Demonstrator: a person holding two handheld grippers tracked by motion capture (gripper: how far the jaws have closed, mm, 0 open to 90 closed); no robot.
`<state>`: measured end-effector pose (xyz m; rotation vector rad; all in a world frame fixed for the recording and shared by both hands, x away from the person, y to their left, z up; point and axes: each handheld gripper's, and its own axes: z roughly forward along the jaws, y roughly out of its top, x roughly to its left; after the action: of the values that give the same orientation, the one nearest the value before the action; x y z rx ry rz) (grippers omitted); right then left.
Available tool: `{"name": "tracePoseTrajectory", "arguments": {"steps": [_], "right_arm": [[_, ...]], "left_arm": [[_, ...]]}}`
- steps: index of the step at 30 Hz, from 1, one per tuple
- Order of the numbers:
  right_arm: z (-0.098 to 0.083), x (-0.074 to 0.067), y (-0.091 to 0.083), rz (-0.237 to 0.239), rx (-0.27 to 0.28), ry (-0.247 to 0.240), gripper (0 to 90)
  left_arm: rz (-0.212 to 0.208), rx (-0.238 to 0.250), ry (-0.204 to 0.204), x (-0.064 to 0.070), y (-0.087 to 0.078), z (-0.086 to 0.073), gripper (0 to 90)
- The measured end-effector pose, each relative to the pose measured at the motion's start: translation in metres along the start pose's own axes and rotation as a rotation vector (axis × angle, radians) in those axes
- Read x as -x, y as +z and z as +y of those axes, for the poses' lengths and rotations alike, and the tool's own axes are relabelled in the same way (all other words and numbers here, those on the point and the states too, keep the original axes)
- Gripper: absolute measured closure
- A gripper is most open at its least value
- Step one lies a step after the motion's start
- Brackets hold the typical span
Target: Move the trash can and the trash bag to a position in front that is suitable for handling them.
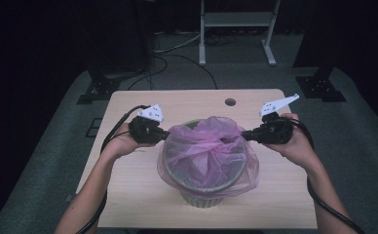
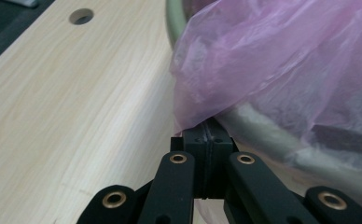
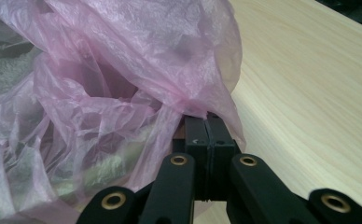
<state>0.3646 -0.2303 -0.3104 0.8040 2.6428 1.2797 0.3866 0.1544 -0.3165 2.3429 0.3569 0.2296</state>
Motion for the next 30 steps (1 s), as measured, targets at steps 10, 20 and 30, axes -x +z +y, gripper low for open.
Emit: {"name": "tracePoseTrajectory", "arguments": {"steps": [10,20,30], "right_arm": [[-0.010,0.024,0.012,-0.070,-0.006,0.115,90.0],[-0.021,0.029,0.036,-0.029,-0.066,0.140,90.0],[-0.036,0.028,0.039,-0.041,-0.096,0.149,90.0]], "left_arm": [[0.026,-0.047,-0.078,-0.015,0.018,-0.015,90.0],[0.025,-0.084,-0.110,-0.020,0.033,-0.021,90.0],[0.019,-0.092,-0.159,-0.024,0.034,-0.045,90.0]]}}
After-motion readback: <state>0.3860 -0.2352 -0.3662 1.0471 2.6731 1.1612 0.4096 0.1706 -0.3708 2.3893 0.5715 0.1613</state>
